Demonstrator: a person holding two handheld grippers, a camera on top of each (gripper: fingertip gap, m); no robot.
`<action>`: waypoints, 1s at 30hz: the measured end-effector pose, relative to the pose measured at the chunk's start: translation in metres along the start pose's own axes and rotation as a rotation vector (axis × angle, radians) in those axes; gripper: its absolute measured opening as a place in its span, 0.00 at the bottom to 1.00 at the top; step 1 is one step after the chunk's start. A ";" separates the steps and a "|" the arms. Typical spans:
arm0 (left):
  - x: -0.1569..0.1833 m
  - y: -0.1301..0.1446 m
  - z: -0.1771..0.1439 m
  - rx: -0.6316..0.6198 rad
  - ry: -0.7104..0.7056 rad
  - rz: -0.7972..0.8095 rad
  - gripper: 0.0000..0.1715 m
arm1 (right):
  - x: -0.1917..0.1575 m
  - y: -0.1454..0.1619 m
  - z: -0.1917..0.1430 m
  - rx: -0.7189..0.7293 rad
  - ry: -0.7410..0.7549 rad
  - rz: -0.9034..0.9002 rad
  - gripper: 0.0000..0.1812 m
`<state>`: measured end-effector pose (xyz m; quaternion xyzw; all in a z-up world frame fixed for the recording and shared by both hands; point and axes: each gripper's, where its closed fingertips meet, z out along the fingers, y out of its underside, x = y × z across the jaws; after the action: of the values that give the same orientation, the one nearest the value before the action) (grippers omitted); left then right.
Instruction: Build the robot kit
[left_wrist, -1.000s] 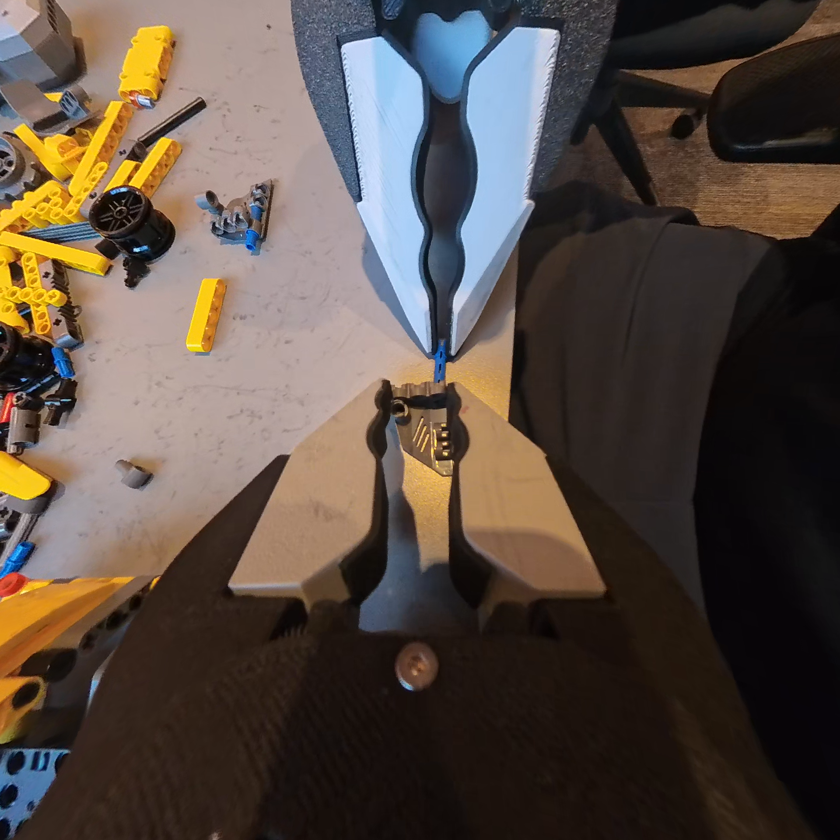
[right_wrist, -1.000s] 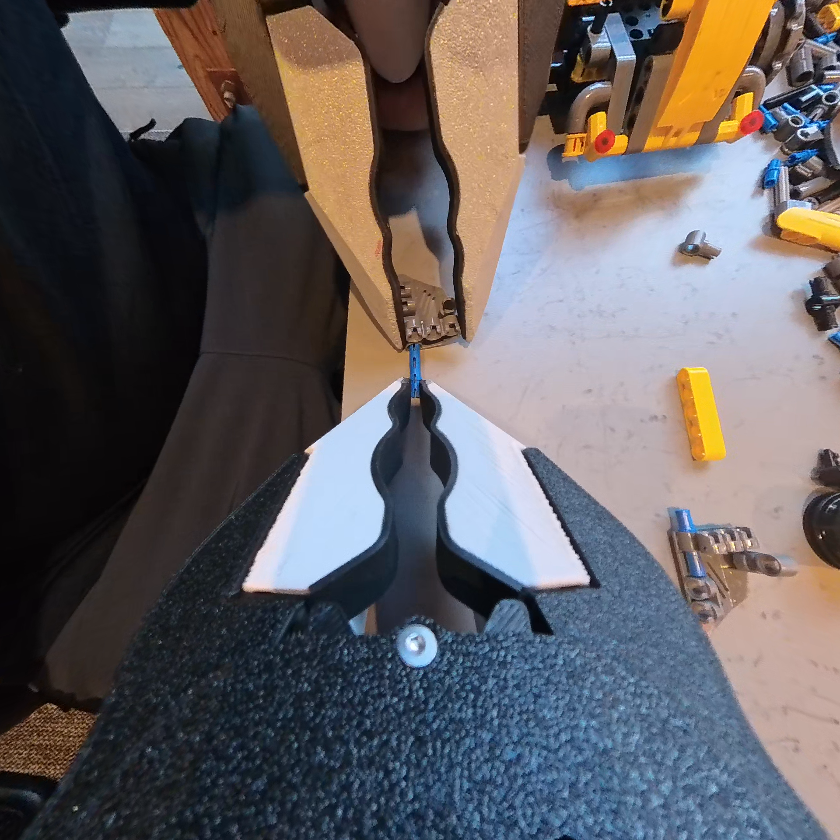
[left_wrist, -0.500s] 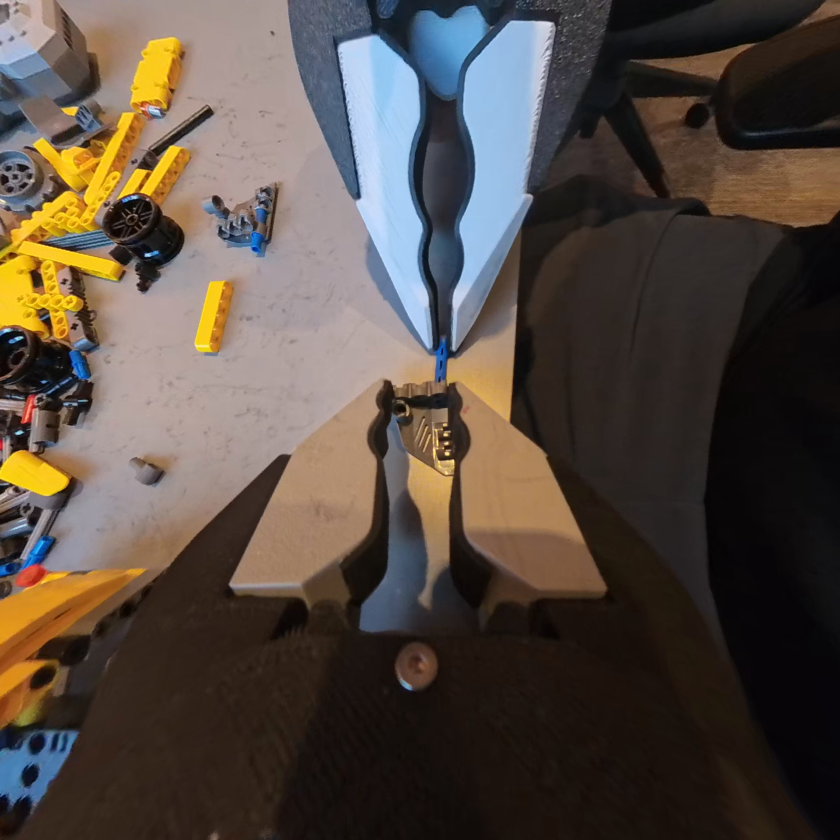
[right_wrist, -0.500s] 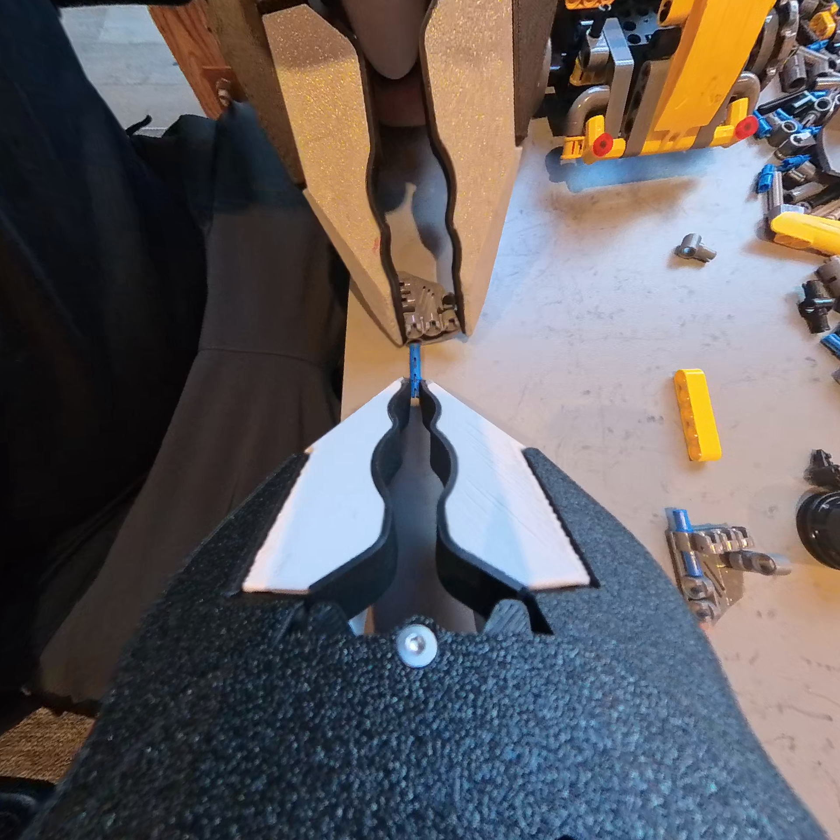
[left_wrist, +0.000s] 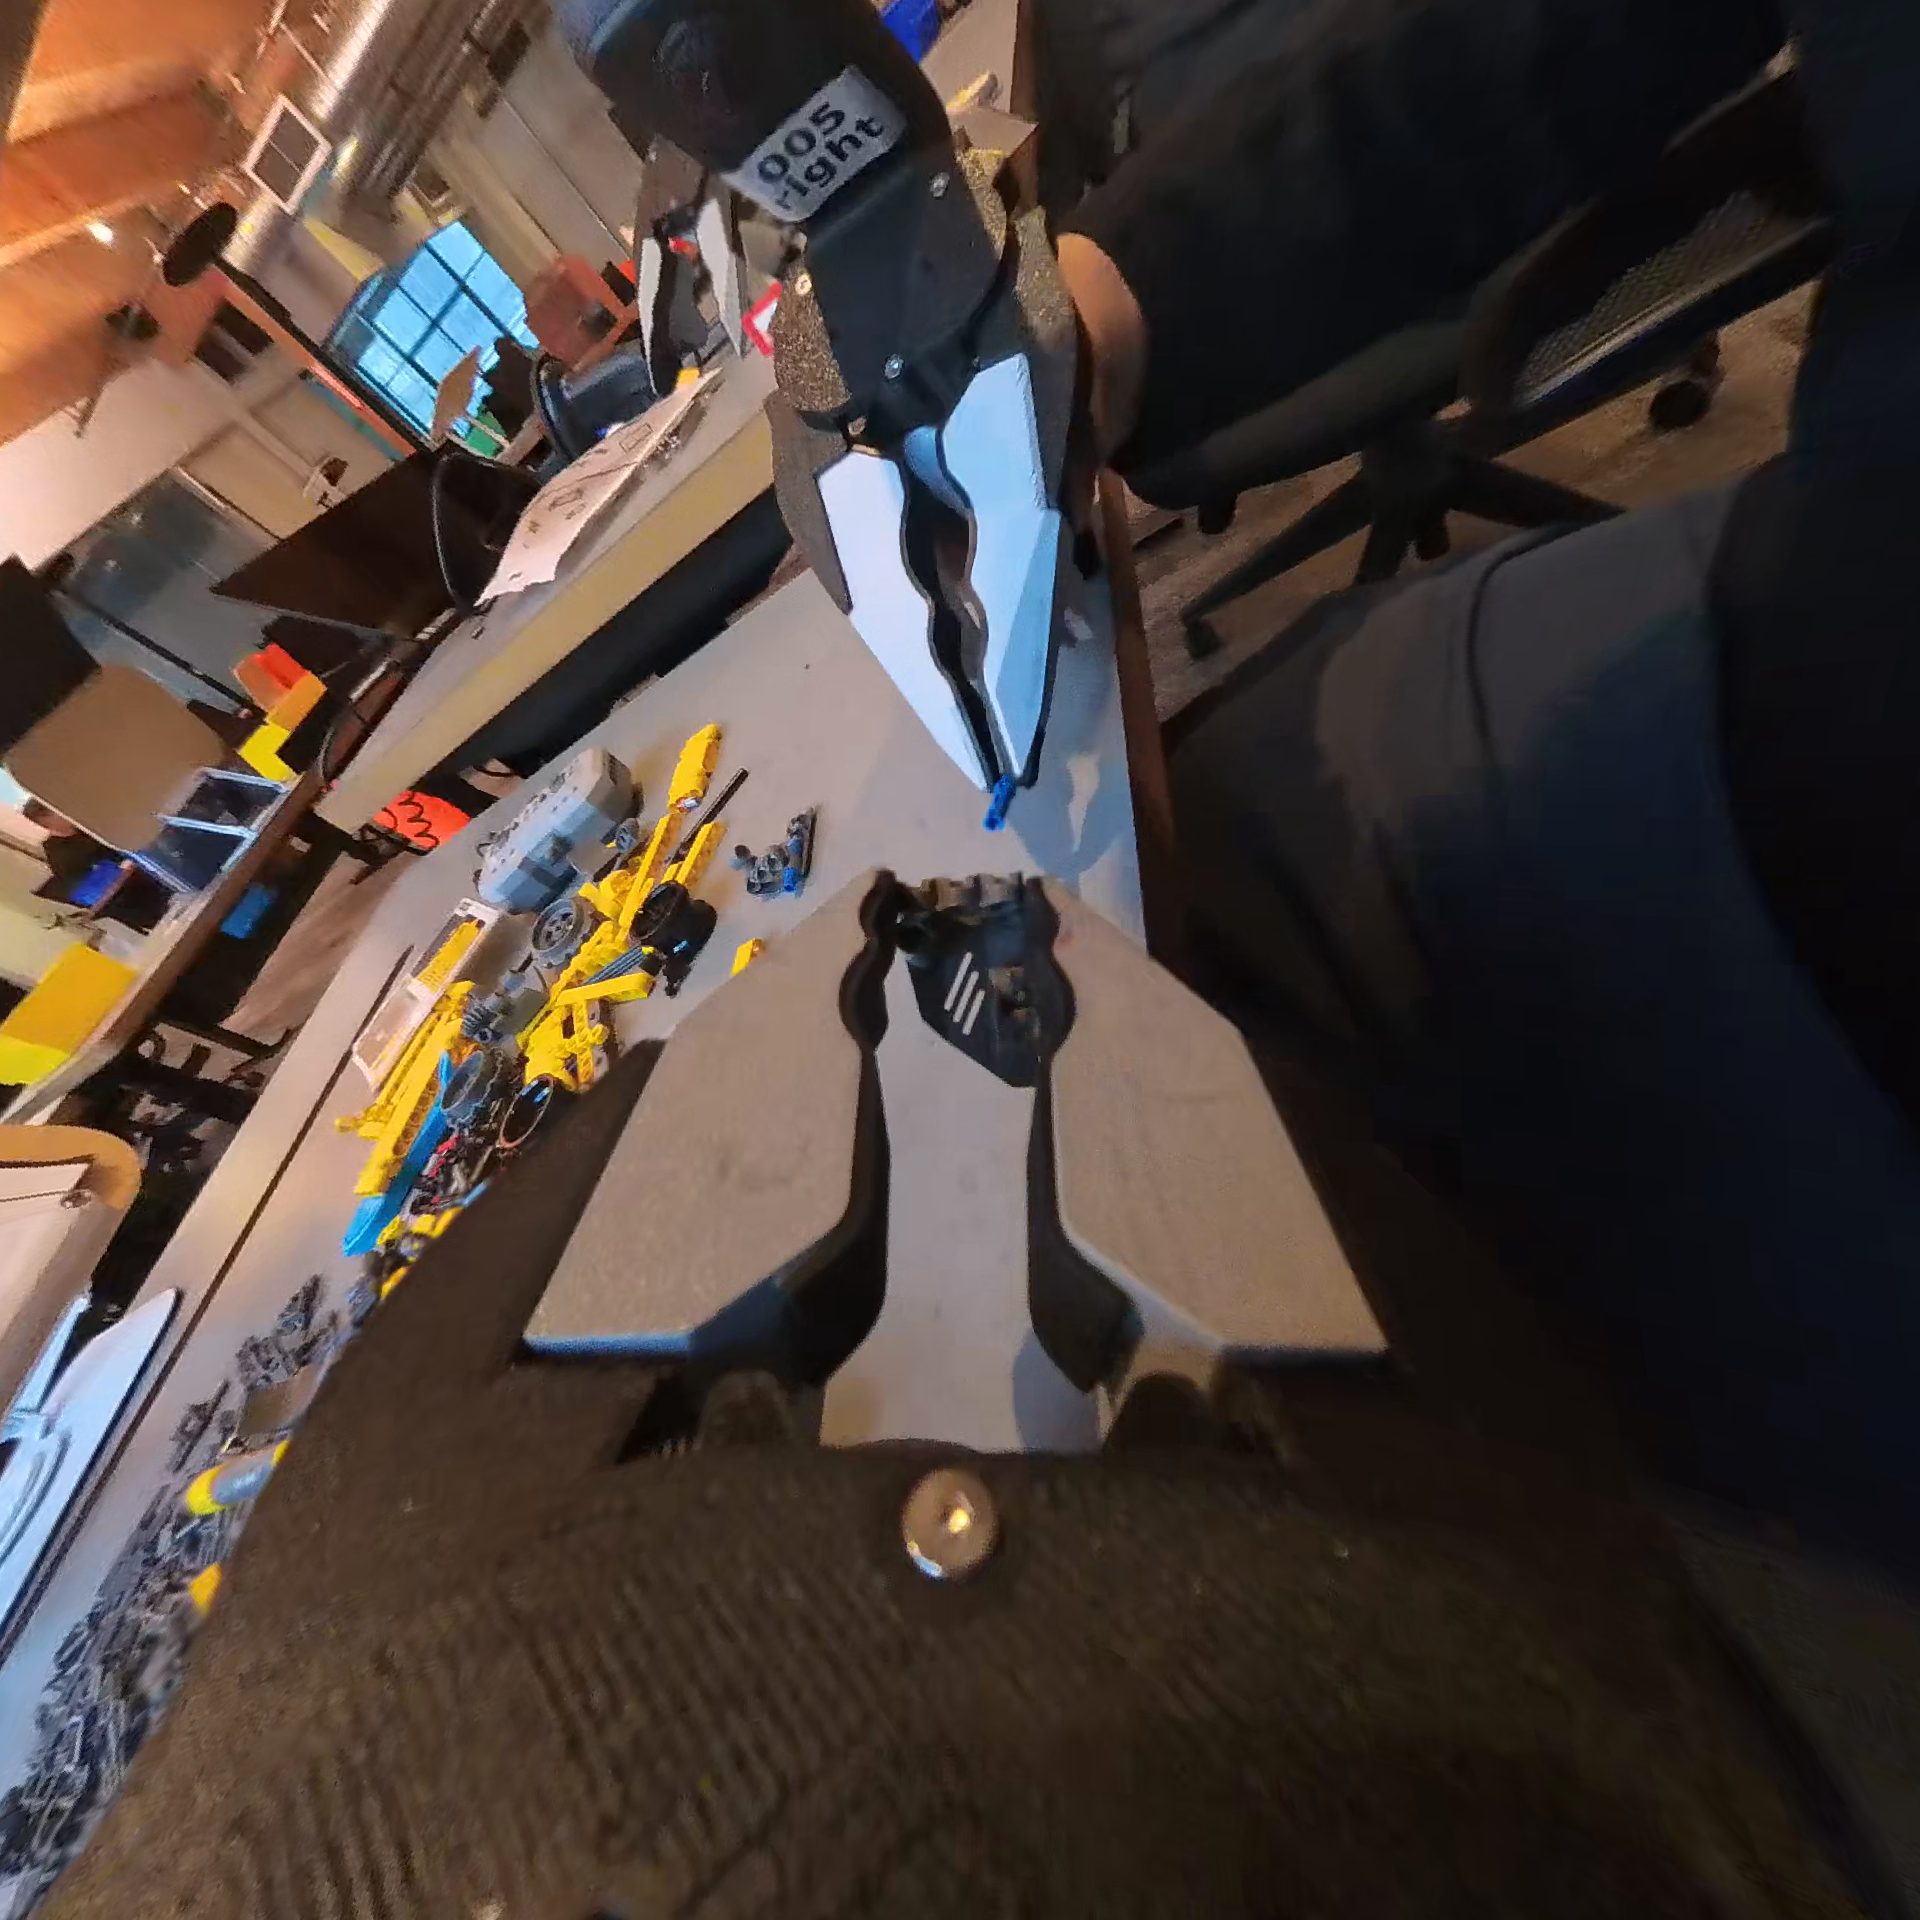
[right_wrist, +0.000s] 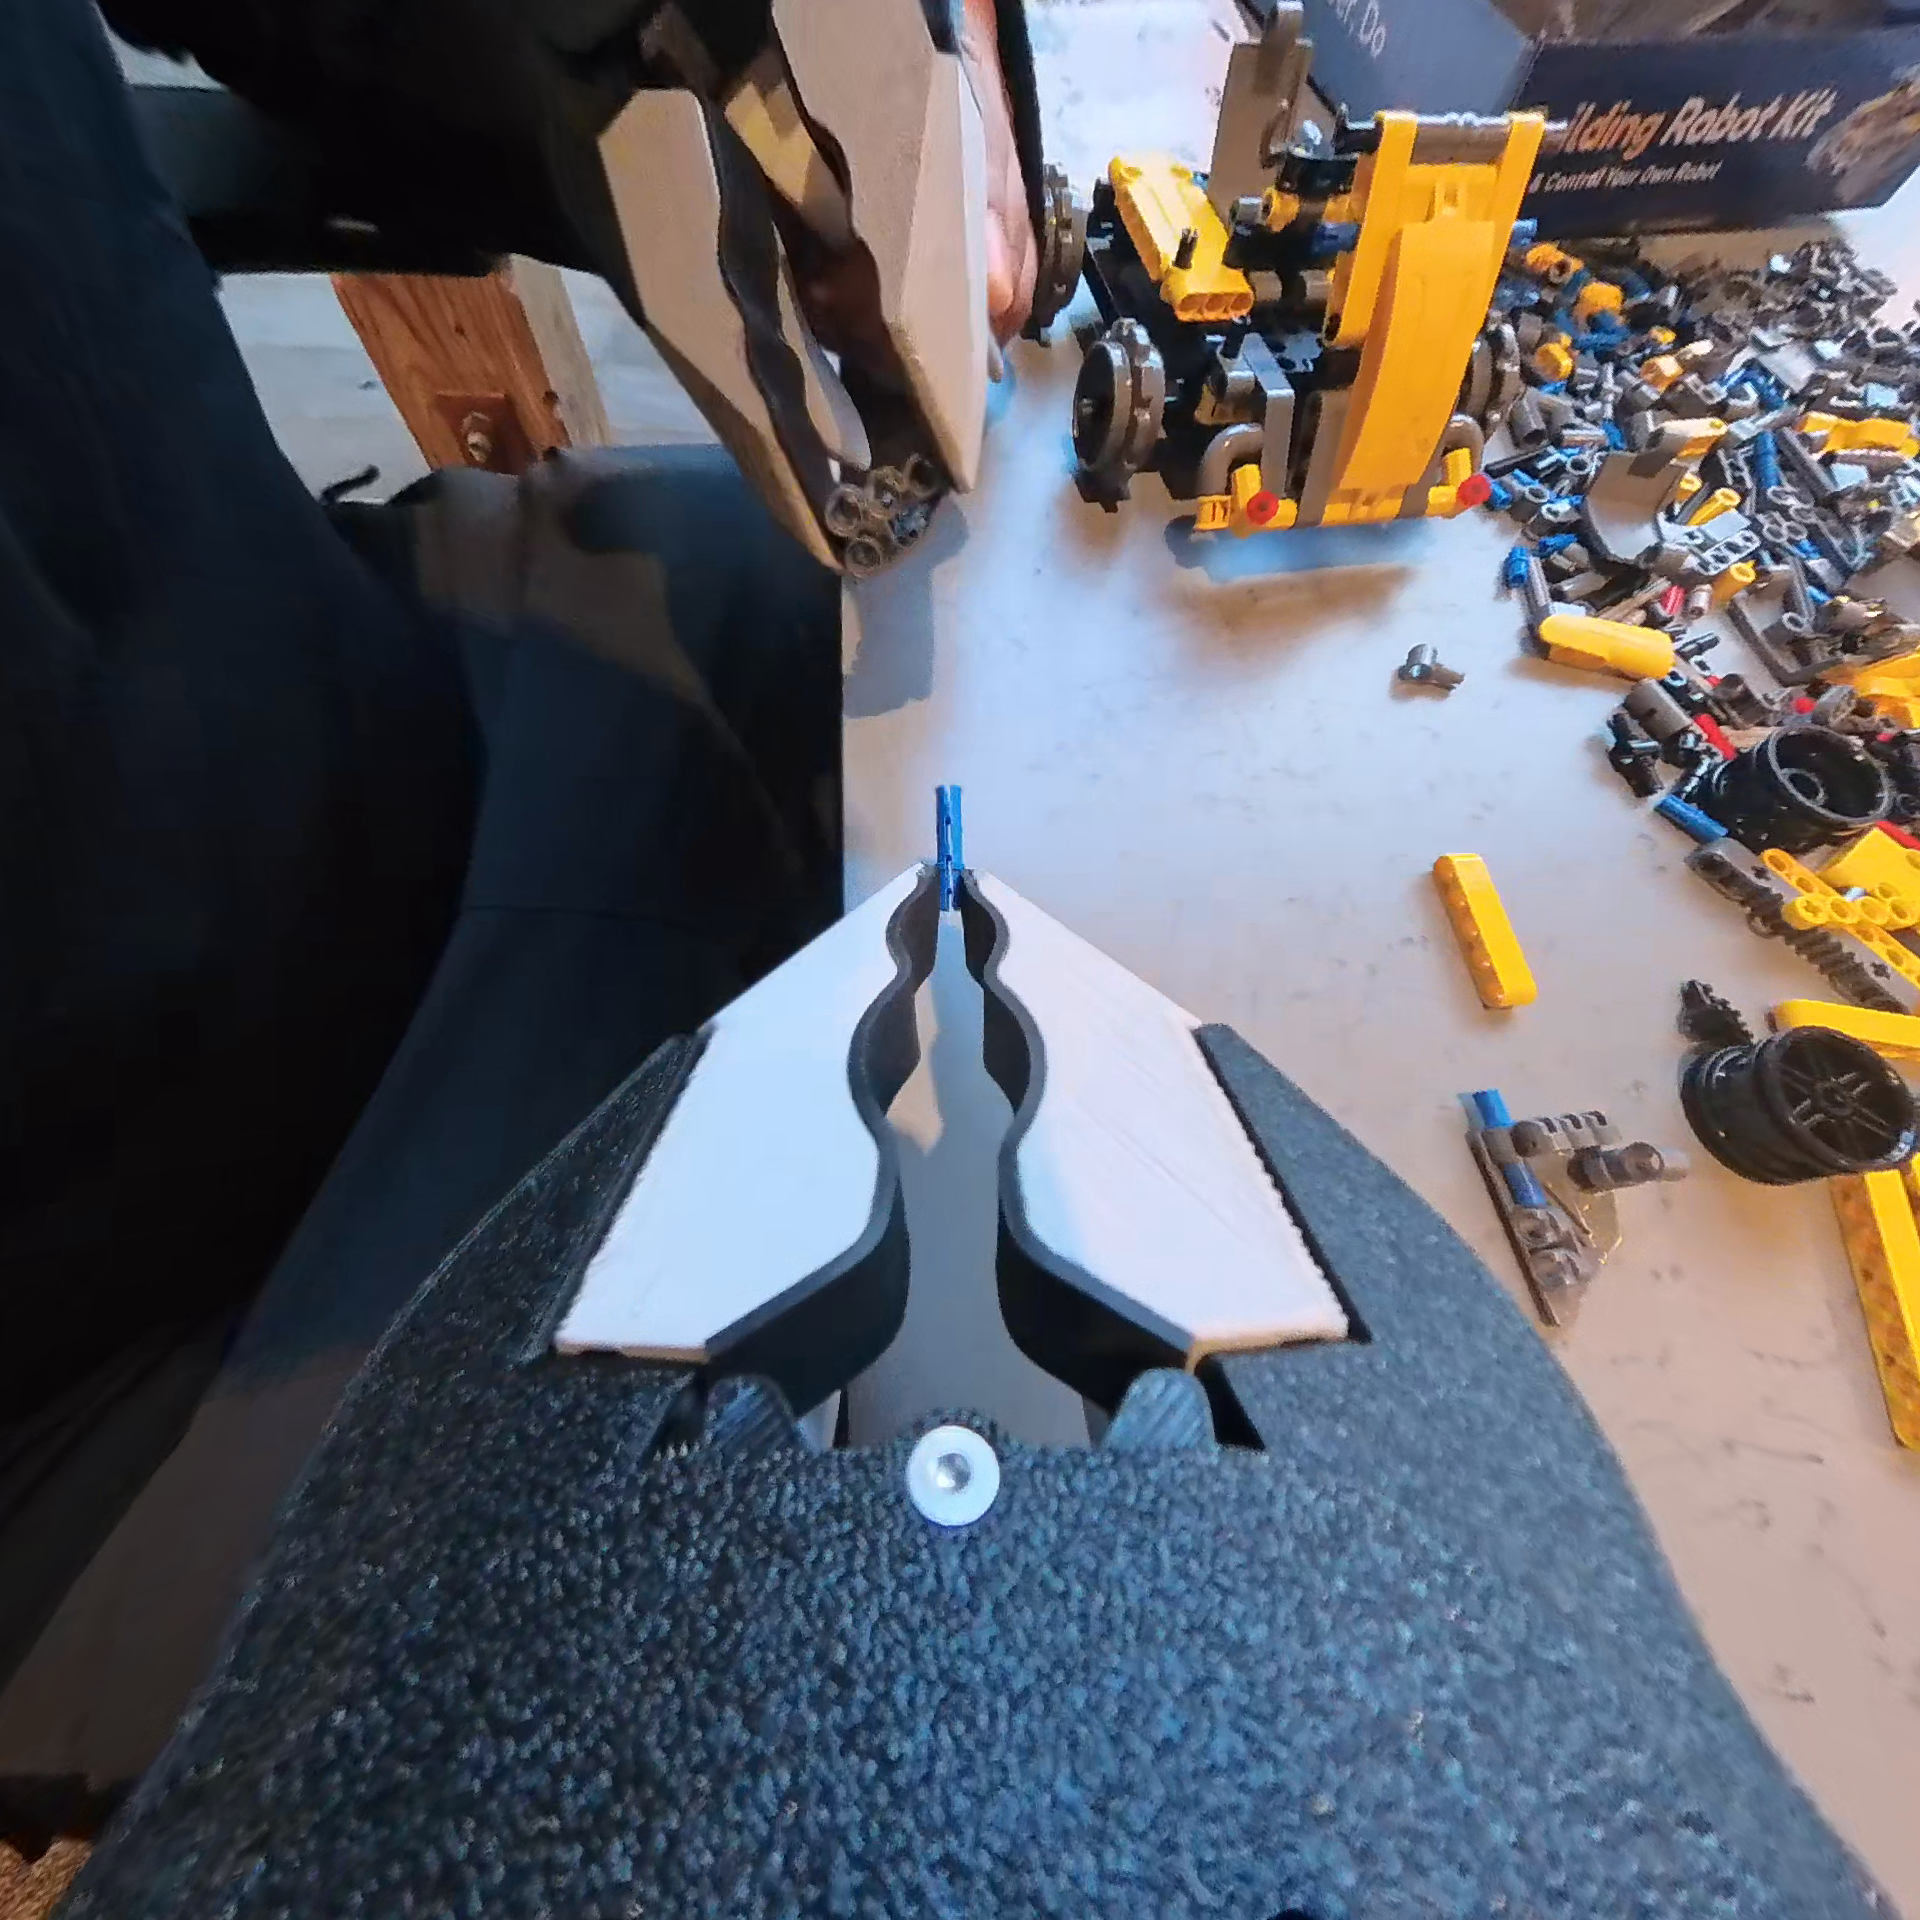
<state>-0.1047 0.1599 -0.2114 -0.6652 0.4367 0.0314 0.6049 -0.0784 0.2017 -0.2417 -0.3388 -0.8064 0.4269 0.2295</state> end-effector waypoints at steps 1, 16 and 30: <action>0.000 0.000 0.000 -0.001 0.000 0.007 0.13 | 0.000 -0.001 -0.001 0.006 0.003 -0.004 0.02; 0.001 0.005 0.008 -0.055 -0.031 0.037 0.13 | -0.001 -0.004 -0.005 0.048 0.023 -0.019 0.02; 0.008 0.049 0.033 -0.368 0.109 -0.110 0.13 | 0.007 0.011 -0.002 -0.039 0.023 0.052 0.02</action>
<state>-0.1142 0.1881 -0.2632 -0.7882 0.4185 0.0417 0.4493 -0.0775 0.2124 -0.2489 -0.3691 -0.8029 0.4128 0.2209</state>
